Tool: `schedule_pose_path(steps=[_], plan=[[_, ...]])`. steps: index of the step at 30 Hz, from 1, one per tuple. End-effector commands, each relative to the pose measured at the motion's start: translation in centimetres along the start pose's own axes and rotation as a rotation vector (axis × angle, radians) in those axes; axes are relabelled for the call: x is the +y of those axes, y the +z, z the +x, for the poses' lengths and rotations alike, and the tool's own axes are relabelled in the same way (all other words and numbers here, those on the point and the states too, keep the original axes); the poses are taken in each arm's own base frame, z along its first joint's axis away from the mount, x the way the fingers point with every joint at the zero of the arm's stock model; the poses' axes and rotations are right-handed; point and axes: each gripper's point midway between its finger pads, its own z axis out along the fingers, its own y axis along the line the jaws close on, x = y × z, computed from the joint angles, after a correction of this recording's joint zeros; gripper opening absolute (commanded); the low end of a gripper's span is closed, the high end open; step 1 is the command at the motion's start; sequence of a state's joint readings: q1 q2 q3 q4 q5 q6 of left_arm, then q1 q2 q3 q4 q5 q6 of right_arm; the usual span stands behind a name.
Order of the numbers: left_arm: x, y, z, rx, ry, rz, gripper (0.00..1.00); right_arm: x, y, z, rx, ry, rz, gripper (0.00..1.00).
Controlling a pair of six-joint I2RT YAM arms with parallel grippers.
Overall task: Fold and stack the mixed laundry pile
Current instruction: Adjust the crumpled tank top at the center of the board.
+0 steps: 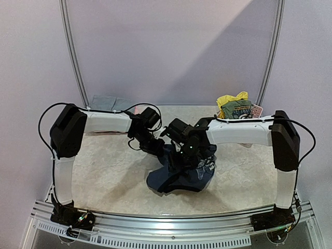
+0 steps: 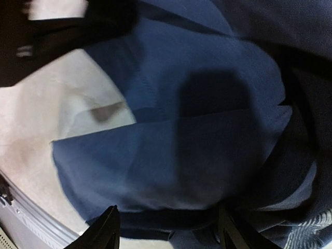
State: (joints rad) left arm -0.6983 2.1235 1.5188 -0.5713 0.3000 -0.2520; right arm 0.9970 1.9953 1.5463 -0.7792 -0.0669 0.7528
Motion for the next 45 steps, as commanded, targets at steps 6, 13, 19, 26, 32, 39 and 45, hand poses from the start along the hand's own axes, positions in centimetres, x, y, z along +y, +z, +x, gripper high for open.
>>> schedule_pose_path(steps=[6, 13, 19, 26, 32, 39, 45], plan=[[0.1, -2.1, 1.7, -0.05, -0.043, -0.015, 0.0, -1.3, 2.3, 2.4, 0.086, 0.036, 0.048, 0.48], [0.6, -3.6, 3.6, -0.064, -0.078, -0.04, 0.0, -2.4, 3.5, 3.4, 0.118, 0.026, 0.074, 0.25], [2.2, -6.1, 7.0, -0.074, -0.117, -0.1, 0.0, -6.4, 2.0, 5.1, 0.138, 0.025, 0.175, 0.14], [3.5, -9.2, 12.3, -0.068, -0.159, -0.171, 0.0, -10.9, -2.0, 6.3, 0.128, 0.018, 0.272, 0.05], [4.8, -11.8, 15.6, -0.061, -0.212, -0.245, 0.0, -13.0, -5.9, 6.7, 0.121, -0.035, 0.344, 0.02], [6.2, -13.6, 17.8, -0.047, -0.296, -0.315, 0.0, -15.4, -10.0, 7.0, 0.1, -0.049, 0.4, 0.02], [5.9, -12.8, 18.1, -0.029, -0.33, -0.301, 0.33, -14.3, -10.5, 6.9, 0.104, -0.031, 0.325, 0.22]])
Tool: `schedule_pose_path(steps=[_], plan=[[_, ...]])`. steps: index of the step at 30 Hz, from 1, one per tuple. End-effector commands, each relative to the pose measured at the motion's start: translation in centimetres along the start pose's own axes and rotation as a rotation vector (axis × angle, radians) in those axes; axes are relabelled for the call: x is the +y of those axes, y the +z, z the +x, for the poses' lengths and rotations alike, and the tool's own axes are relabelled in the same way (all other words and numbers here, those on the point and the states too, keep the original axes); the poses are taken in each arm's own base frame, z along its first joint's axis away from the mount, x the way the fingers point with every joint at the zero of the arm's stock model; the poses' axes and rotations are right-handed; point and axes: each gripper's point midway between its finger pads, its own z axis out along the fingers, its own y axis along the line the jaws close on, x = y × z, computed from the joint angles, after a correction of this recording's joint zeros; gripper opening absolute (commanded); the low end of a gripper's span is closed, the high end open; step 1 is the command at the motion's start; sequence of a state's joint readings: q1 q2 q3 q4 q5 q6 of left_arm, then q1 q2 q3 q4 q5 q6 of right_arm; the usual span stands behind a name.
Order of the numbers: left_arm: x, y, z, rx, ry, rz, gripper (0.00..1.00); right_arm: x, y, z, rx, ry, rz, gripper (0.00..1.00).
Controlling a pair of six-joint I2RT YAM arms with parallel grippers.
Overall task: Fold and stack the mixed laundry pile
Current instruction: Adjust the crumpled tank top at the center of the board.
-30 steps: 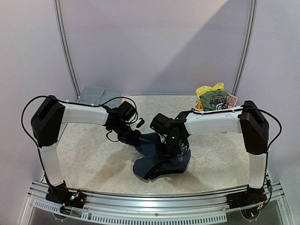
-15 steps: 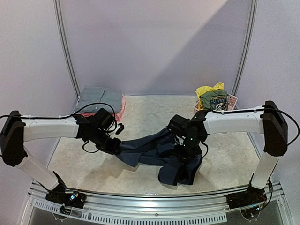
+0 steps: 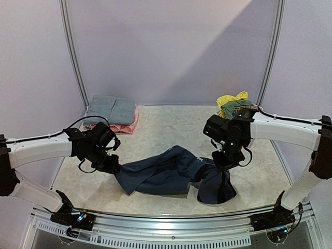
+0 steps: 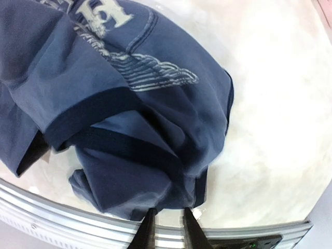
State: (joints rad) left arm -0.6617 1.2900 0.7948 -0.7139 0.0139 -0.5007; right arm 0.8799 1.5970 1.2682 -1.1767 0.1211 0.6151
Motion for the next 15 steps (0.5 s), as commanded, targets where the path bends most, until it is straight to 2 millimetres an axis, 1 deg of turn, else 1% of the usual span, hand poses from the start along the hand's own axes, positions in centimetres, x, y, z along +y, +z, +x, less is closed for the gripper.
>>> schedule_pose_path(steps=[1, 3, 4, 5, 10, 15], plan=[[0.2, 0.5, 1.4, 0.044, -0.025, -0.011, 0.38, 0.2, -0.7, 0.3, 0.017, 0.002, -0.035, 0.26], [-0.3, 0.2, 1.8, 0.046, 0.014, -0.016, 0.45, 0.8, -1.0, 0.0, 0.012, 0.016, -0.069, 0.31], [-0.7, 0.1, 2.2, 0.054, 0.035, -0.014, 0.47, 1.0, -1.3, -0.1, 0.005, 0.024, -0.081, 0.33], [-0.6, 0.0, 2.4, 0.051, 0.057, -0.038, 0.48, 1.2, -1.5, -0.2, 0.003, 0.027, -0.09, 0.35], [-2.5, -0.2, 4.4, 0.058, 0.148, -0.043, 0.46, 1.3, -2.9, -0.6, -0.029, 0.04, -0.112, 0.4], [-4.1, 0.3, 6.3, 0.059, 0.211, -0.042, 0.45, 1.2, -3.3, -0.5, -0.038, 0.048, -0.125, 0.42]])
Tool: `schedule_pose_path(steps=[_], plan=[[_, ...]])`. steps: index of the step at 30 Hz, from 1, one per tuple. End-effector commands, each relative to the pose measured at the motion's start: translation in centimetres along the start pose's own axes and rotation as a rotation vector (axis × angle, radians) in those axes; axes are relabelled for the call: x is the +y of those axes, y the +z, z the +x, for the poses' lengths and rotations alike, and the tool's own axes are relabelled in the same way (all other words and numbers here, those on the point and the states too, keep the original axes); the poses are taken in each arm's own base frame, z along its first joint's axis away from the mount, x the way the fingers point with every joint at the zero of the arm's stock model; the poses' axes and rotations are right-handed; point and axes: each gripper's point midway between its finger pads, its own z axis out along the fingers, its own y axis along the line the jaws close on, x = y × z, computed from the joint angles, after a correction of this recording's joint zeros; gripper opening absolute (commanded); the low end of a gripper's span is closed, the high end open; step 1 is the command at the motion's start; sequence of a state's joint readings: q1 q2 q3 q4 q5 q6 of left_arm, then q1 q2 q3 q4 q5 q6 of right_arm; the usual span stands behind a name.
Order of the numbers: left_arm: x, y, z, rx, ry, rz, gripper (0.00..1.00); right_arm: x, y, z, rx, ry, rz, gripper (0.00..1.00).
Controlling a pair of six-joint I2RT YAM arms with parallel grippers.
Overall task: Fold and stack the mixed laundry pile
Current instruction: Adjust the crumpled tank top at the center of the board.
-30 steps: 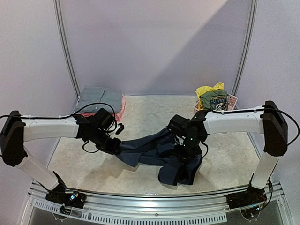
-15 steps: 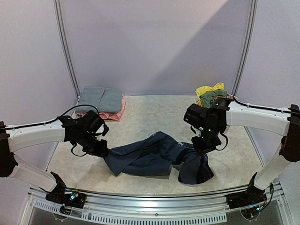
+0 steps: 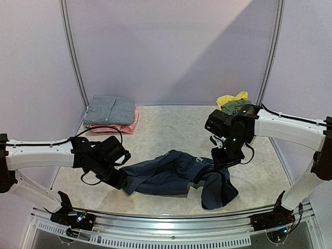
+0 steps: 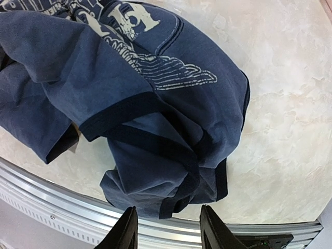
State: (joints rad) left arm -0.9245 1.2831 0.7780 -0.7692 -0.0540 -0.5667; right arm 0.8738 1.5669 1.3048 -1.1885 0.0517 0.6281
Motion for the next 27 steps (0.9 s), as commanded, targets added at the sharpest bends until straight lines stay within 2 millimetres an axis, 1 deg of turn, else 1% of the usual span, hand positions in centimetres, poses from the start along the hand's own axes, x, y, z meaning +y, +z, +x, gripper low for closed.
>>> schedule_pose_path(steps=[1, 4, 8, 12, 17, 20, 23, 25, 27], plan=[[-0.8, 0.7, 1.6, 0.004, 0.04, -0.029, 0.45, 0.3, -1.4, -0.3, -0.036, 0.028, -0.041, 0.42], [-1.9, 1.5, 2.0, 0.01, 0.083, -0.029, 0.44, 0.4, -1.5, -0.2, -0.042, 0.04, -0.057, 0.43], [-2.6, 3.0, 2.4, 0.022, 0.107, -0.04, 0.42, 0.6, -1.4, 0.0, -0.044, 0.068, -0.078, 0.44], [-3.4, 4.2, 2.2, 0.02, 0.133, -0.039, 0.41, 0.5, -1.8, 0.2, -0.064, 0.103, -0.101, 0.45], [-3.0, 5.3, 1.9, 0.024, 0.153, -0.094, 0.37, 0.0, -2.0, 0.9, -0.073, 0.141, -0.113, 0.45], [-2.6, 5.3, 1.6, 0.013, 0.158, -0.125, 0.34, -0.2, -2.3, 1.1, -0.077, 0.158, -0.118, 0.45], [-1.8, 5.3, 1.7, 0.008, 0.164, -0.161, 0.32, -0.4, -2.6, 1.4, -0.081, 0.173, -0.123, 0.45], [-1.6, 5.4, 1.7, 0.006, 0.171, -0.168, 0.31, -0.5, -2.6, 1.5, -0.083, 0.181, -0.126, 0.45], [-1.4, 5.6, 1.8, 0.007, 0.181, -0.177, 0.28, -0.5, -2.7, 1.5, -0.086, 0.187, -0.127, 0.45]])
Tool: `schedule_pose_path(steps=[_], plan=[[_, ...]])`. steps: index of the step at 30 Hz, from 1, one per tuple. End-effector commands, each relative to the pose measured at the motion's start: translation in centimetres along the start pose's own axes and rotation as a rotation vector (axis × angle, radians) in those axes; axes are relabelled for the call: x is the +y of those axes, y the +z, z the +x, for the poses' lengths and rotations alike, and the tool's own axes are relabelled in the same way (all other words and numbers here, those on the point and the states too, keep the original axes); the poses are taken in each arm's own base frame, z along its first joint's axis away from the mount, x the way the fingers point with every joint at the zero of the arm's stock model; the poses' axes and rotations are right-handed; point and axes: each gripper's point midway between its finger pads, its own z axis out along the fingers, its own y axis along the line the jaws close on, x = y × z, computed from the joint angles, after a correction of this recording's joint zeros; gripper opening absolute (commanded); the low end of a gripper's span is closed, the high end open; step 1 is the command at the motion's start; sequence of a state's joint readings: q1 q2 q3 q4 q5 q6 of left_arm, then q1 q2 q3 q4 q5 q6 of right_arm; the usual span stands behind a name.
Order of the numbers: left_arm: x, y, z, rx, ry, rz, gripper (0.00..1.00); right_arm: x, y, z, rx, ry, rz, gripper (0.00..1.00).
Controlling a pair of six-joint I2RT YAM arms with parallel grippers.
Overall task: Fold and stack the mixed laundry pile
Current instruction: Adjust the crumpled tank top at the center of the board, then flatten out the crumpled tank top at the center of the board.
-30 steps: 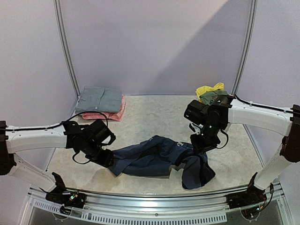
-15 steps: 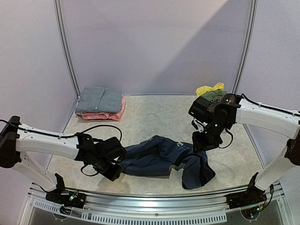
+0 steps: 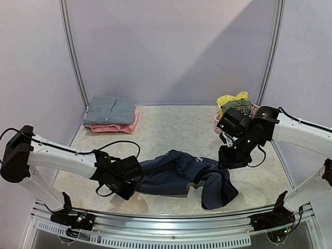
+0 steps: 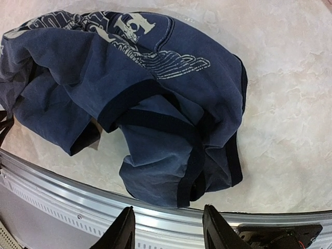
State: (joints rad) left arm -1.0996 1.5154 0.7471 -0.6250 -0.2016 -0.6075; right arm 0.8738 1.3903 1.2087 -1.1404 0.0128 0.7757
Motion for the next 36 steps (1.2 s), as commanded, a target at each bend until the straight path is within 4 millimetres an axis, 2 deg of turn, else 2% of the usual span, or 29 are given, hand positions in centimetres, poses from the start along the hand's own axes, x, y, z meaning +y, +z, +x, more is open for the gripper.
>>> schedule_pose_path(steps=[1, 3, 7, 13, 17, 22, 25, 32, 36], plan=[[0.3, 0.5, -0.2, -0.021, 0.038, -0.045, 0.26, -0.3, -0.3, 0.1, -0.014, 0.037, -0.014, 0.45], [0.5, 0.7, -0.3, -0.024, 0.043, -0.06, 0.2, -0.3, -0.3, 0.2, -0.017, 0.044, -0.017, 0.45], [0.9, 0.5, -0.8, -0.04, 0.057, -0.093, 0.0, 0.3, -0.3, 0.6, 0.003, 0.05, -0.054, 0.45], [1.0, -1.7, -1.5, -0.088, 0.029, -0.06, 0.0, 1.7, -0.1, 0.5, -0.006, 0.038, -0.129, 0.45], [1.2, -3.5, -1.5, -0.116, -0.01, -0.027, 0.0, 4.3, 0.3, 0.8, -0.01, -0.002, -0.227, 0.46], [2.3, -5.3, -1.6, -0.142, -0.052, -0.033, 0.0, 7.2, 2.1, 2.3, 0.042, -0.087, -0.282, 0.45], [3.4, -6.3, -1.7, -0.154, -0.086, -0.04, 0.0, 8.1, 3.9, 2.9, 0.081, -0.108, -0.288, 0.45], [6.3, -8.4, -2.4, -0.185, -0.183, -0.033, 0.0, 7.2, 7.9, 4.4, 0.167, -0.075, -0.23, 0.44], [7.4, -9.0, -2.6, -0.184, -0.215, -0.029, 0.0, 5.5, 9.6, 4.8, 0.202, -0.053, -0.141, 0.43]])
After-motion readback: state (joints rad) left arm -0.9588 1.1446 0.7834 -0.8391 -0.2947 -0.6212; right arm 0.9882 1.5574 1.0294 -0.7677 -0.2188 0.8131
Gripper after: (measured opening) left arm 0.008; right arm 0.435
